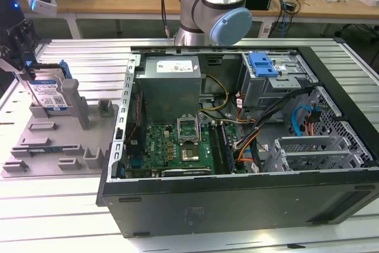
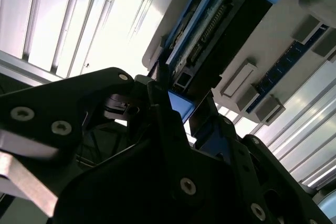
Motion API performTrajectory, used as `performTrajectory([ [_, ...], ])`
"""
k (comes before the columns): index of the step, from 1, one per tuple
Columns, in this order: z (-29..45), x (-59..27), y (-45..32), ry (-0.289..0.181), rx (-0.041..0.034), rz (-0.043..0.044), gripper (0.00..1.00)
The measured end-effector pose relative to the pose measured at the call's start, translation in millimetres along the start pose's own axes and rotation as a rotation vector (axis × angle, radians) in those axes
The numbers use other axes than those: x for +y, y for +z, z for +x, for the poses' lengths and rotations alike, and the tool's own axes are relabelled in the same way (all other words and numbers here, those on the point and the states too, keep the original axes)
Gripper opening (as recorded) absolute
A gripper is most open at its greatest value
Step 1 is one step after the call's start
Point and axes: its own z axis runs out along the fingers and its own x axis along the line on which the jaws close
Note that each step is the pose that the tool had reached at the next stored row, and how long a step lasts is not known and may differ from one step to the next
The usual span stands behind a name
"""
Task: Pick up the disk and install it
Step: 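Pick up the disk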
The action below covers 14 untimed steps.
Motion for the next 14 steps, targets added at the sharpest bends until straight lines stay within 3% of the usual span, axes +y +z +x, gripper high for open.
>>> performTrajectory([
  [14,-4.0,0.9,5.0,0.003,-0.0001,0.0002,0.42],
])
